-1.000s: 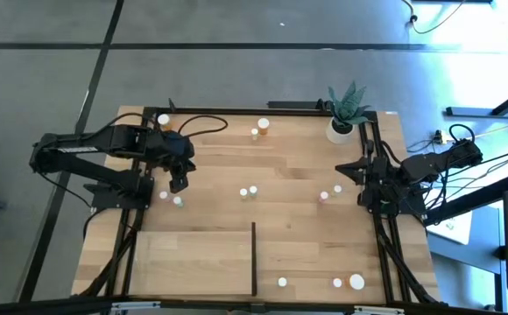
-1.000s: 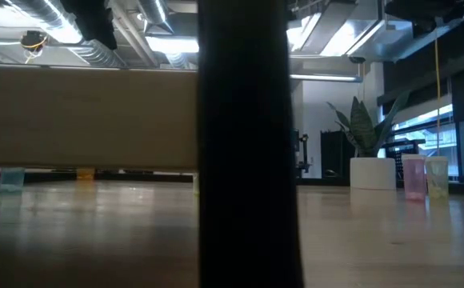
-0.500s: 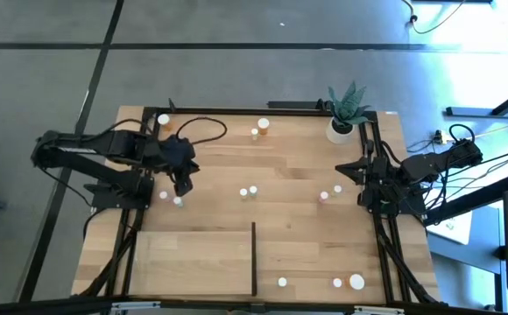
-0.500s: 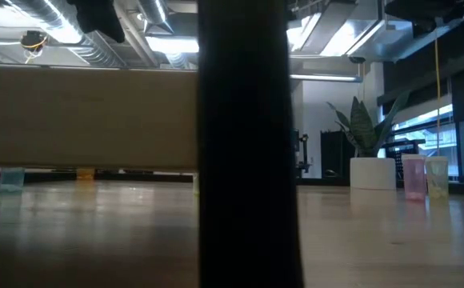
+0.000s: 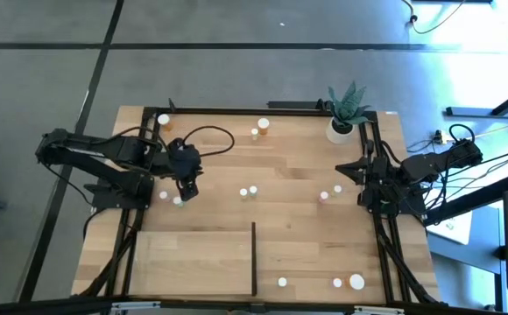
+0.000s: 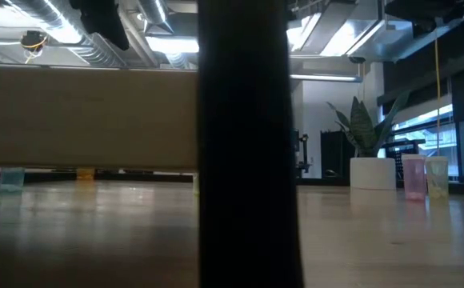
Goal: Pick and place medicine bottles onto shelf by color
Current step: Put the center yellow pill bottle on the shelf
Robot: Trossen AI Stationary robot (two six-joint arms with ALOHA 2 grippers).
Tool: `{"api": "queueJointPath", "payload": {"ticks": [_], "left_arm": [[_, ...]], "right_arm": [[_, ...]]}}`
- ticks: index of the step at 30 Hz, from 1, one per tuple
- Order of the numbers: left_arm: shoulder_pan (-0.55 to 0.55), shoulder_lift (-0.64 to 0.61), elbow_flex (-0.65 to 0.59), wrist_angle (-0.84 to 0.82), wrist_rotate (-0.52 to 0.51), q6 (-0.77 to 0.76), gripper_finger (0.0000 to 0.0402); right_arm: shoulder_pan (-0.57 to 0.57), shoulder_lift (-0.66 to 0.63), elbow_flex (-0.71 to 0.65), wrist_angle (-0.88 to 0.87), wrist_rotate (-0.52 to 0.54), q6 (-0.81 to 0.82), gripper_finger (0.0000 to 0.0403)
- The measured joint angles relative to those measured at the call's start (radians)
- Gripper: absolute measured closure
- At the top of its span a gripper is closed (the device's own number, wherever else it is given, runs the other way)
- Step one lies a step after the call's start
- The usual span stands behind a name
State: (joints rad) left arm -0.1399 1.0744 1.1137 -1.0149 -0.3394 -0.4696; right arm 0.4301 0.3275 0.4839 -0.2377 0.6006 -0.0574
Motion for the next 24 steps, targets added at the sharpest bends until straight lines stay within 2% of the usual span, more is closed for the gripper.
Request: {"api": "queueJointPath", "payload": {"ticks": [6, 13, 19, 24], "left_arm": [[0.000, 0.000, 0.000, 0.037, 0.000, -0.014, 0.0282], [0.000, 0.035, 0.000, 0.107, 0.000, 0.001, 0.0185], [0.002, 0.115, 0.000, 0.158, 0.029, 0.061, 0.0094], [0.001, 0.212, 0.000, 0.208, 0.076, 0.135, 0.0050]], "right_arm": [[0.000, 0.000, 0.000, 0.000, 0.000, 0.000, 0.0381], [0.000, 0.000, 0.000, 0.000, 0.000, 0.000, 0.0381], [0.000, 0.000, 0.001, -0.001, 0.000, 0.000, 0.0381], [0.000, 0.000, 0.001, -0.001, 0.000, 0.000, 0.0381]]}}
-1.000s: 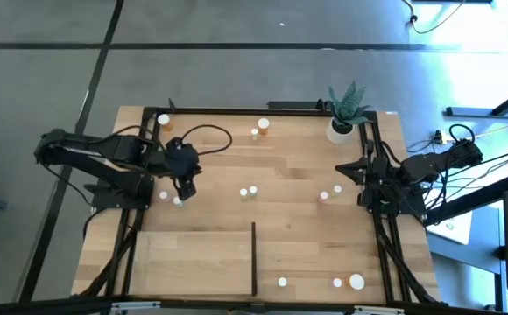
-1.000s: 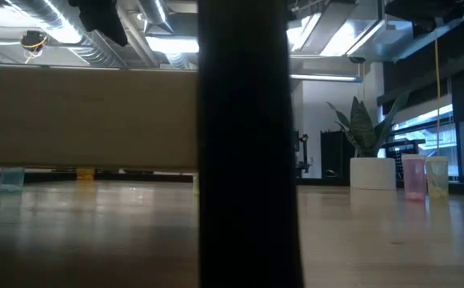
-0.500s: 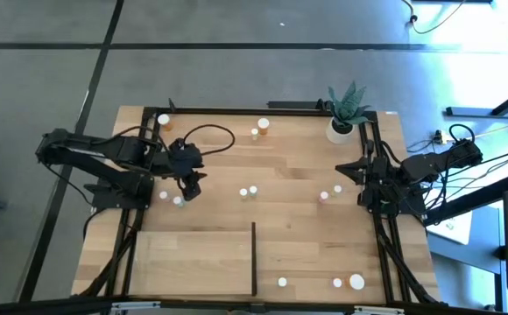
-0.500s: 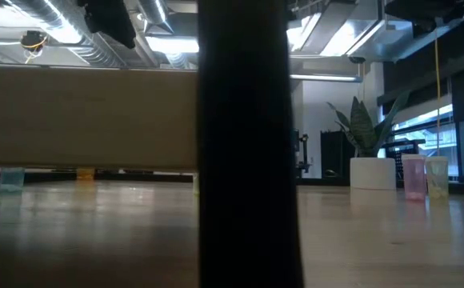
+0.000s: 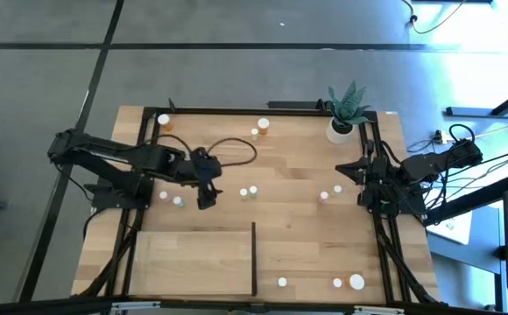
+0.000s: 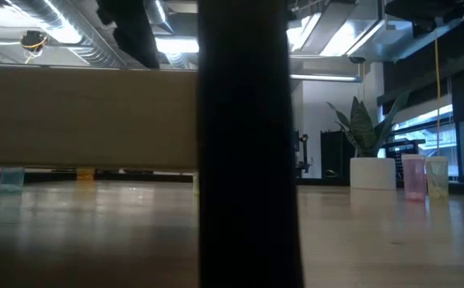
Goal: Pick and place medicine bottles onto shelf by color
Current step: Put the center yellow pill bottle on the shelf
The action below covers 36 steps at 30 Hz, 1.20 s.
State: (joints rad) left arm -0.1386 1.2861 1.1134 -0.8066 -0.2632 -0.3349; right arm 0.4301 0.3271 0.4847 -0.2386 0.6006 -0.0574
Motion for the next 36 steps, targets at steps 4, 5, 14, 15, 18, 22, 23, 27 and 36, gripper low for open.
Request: {"api": "queueJointPath", "payload": {"ticks": [4, 5, 14, 15, 18, 22, 23, 27, 36], "left_arm": [[0.000, 0.070, 0.000, 0.073, 0.003, 0.069, 0.0041], [0.000, 0.088, 0.000, 0.090, 0.003, 0.085, 0.0041], [0.003, 0.258, -0.001, 0.185, 0.003, 0.161, 0.0040], [0.005, 0.274, -0.001, 0.196, 0.003, 0.163, 0.0040], [0.016, 0.313, -0.001, 0.213, 0.013, 0.163, 0.0040], [0.036, 0.342, -0.001, 0.238, 0.042, 0.166, 0.0040], [0.042, 0.346, -0.001, 0.243, 0.045, 0.174, 0.0040], [0.061, 0.348, -0.002, 0.257, 0.046, 0.189, 0.0040], [0.064, 0.394, -0.001, 0.295, 0.049, 0.190, 0.0040]], "right_arm": [[0.000, 0.000, 0.000, 0.000, 0.000, 0.000, 0.0381], [0.000, 0.000, 0.000, 0.000, 0.000, 0.000, 0.0381], [0.000, 0.000, 0.000, 0.000, 0.000, 0.000, 0.0381], [0.000, 0.000, 0.000, 0.000, 0.000, 0.000, 0.0381], [0.000, 0.000, 0.000, 0.000, 0.000, 0.000, 0.0381], [0.000, 0.000, 0.000, 0.000, 0.000, 0.000, 0.0381], [0.000, 0.000, 0.000, 0.000, 0.000, 0.000, 0.0381], [0.000, 0.000, 0.000, -0.001, 0.000, 0.000, 0.0381], [0.000, 0.000, 0.000, -0.002, 0.000, 0.000, 0.0381]]}}
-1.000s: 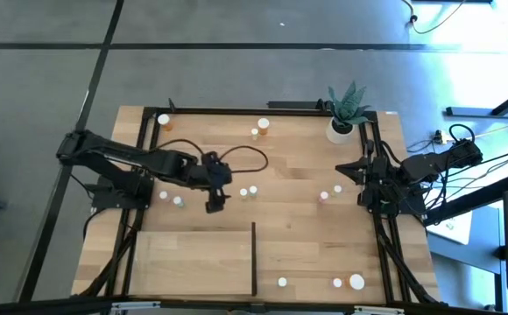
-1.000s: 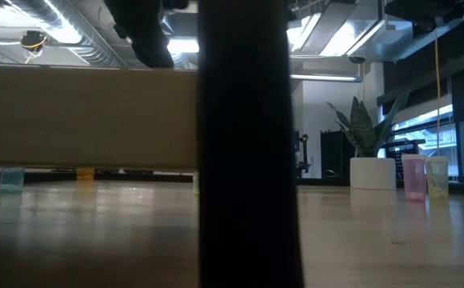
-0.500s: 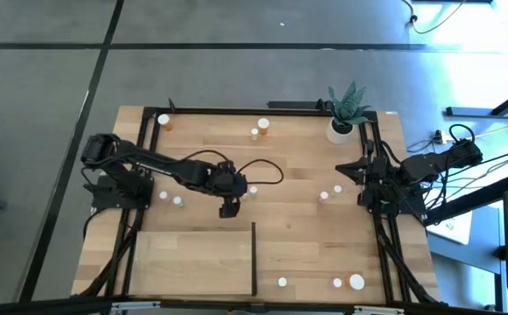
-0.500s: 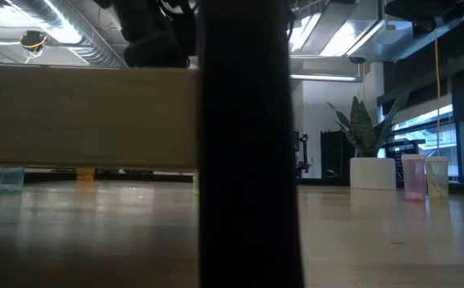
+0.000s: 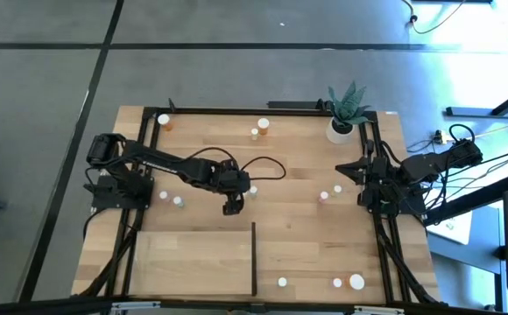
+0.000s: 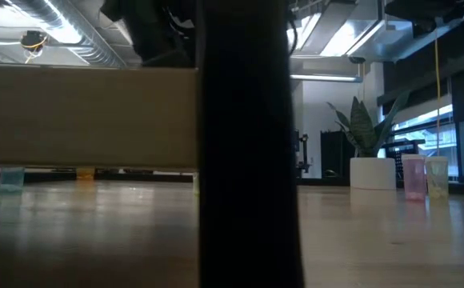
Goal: Pick and place medicine bottles onto shelf by color
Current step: Put the center yellow pill bottle on the shelf
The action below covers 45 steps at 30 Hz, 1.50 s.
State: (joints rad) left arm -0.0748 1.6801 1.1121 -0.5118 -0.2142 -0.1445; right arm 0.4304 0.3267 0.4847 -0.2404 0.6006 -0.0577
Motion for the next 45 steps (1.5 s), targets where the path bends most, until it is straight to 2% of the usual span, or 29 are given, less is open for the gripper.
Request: {"api": "queueJointPath", "payload": {"ticks": [28, 33, 45], "left_arm": [[0.005, 0.109, 0.000, 0.054, -0.018, 0.023, 0.0044], [0.005, 0.109, 0.000, 0.054, -0.020, 0.024, 0.0069], [0.004, 0.109, 0.000, 0.054, -0.020, 0.024, 0.0161]], "right_arm": [[0.000, 0.001, 0.001, -0.013, 0.000, 0.000, 0.0381], [0.000, 0.001, 0.001, -0.014, 0.000, 0.000, 0.0381], [0.000, 0.001, 0.000, -0.013, 0.000, 0.000, 0.0381]]}}
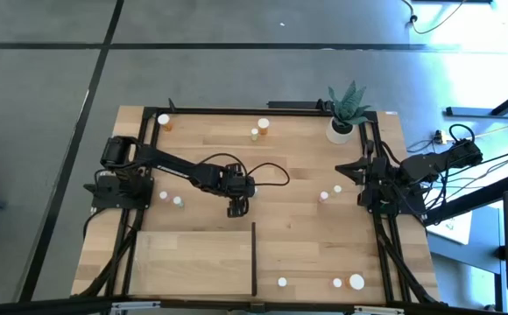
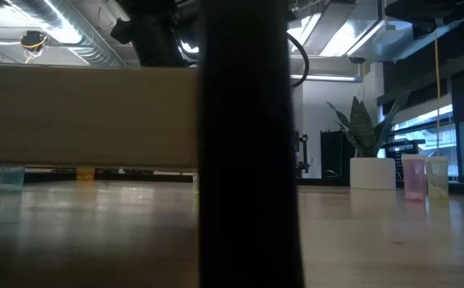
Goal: Pick and place medicine bottles onto shelf by color
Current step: Put the center yellow pill bottle on the shelf
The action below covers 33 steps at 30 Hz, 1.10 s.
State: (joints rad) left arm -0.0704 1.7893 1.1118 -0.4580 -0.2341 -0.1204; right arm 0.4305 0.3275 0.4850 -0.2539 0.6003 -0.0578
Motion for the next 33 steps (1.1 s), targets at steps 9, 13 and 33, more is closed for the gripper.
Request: {"api": "queueJointPath", "payload": {"ticks": [9, 13, 33], "left_arm": [[0.000, 0.000, 0.000, 0.005, 0.000, 0.000, 0.0211], [0.000, 0.000, 0.000, 0.005, 0.000, 0.000, 0.0227], [-0.003, -0.003, 0.000, 0.001, 0.016, -0.011, 0.0301]], "right_arm": [[0.000, 0.000, 0.000, 0.000, 0.000, 0.000, 0.0381], [0.000, 0.000, 0.000, 0.000, 0.000, 0.000, 0.0381], [0.000, 0.000, -0.001, 0.000, 0.000, 0.000, 0.0381]]}}
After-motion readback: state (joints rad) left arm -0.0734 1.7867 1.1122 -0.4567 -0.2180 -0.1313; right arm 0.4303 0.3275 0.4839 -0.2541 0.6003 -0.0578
